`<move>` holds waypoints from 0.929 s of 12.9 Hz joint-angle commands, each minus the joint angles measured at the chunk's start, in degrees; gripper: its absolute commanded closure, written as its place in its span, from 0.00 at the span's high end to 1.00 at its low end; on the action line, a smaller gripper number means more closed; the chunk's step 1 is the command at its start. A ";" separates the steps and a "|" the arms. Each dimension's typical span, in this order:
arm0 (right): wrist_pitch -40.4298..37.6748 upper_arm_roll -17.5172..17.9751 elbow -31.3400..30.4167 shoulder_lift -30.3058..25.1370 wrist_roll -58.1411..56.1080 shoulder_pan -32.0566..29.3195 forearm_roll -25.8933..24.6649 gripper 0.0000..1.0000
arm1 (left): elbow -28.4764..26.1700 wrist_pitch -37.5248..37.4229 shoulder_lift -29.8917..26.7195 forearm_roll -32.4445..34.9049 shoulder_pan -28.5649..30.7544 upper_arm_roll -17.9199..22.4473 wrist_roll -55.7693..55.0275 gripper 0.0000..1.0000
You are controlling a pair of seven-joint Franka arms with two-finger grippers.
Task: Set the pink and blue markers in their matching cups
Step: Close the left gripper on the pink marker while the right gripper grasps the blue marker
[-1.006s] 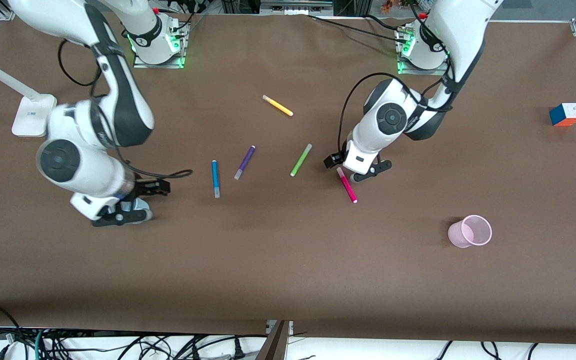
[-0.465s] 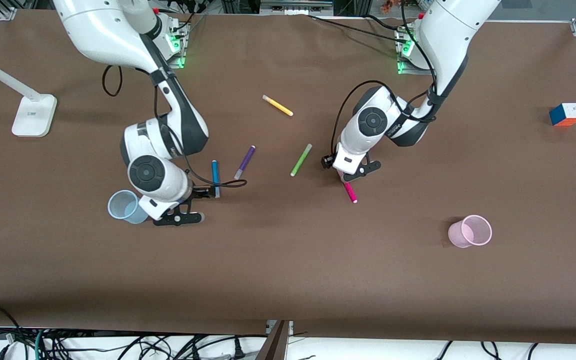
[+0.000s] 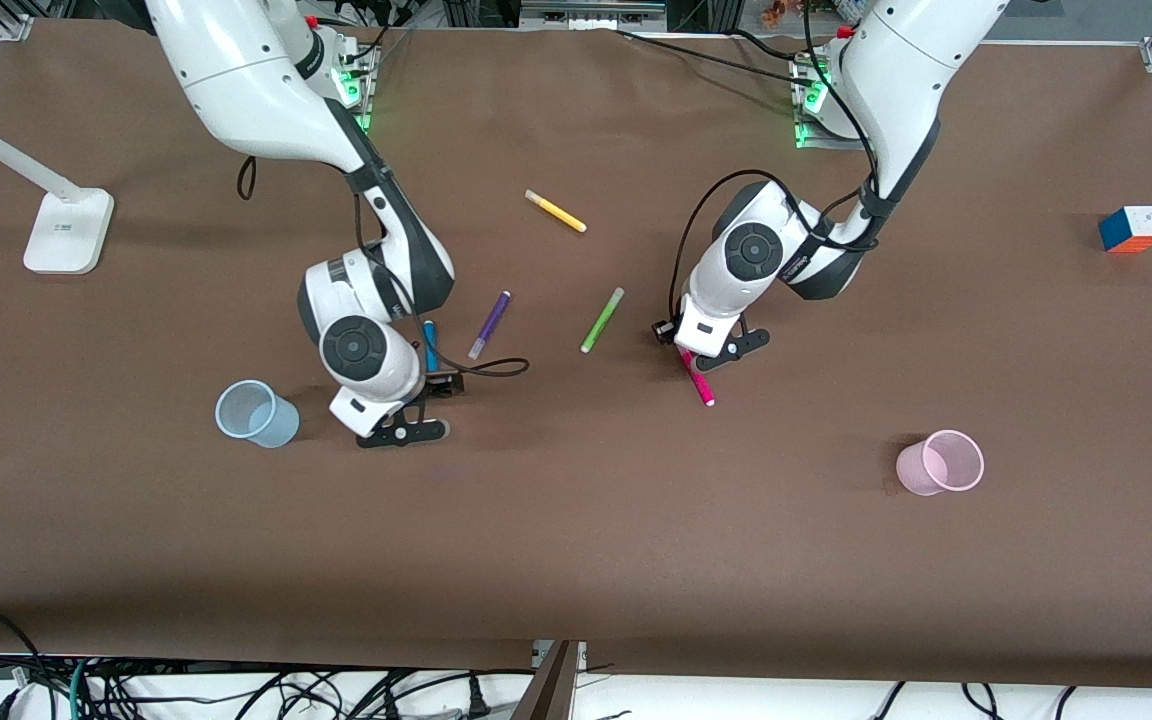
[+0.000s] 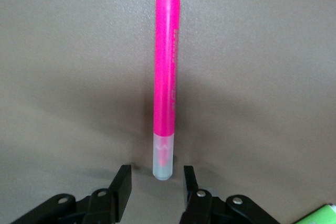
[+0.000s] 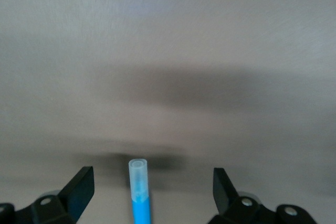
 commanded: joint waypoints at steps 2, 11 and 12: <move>2.40 -0.16 -3.85 -1.18 0.43 0.70 0.84 1.00 | 1.70 0.36 1.62 1.67 -0.72 0.61 -1.14 0.31; 2.40 -0.06 -3.33 -1.27 -0.10 0.79 0.75 0.29 | 2.40 0.28 1.89 1.67 -0.63 0.70 -1.14 0.02; 2.40 -0.06 -3.24 -1.27 -0.36 0.79 0.75 0.18 | 2.40 0.28 1.89 1.58 -0.54 0.70 -1.14 0.00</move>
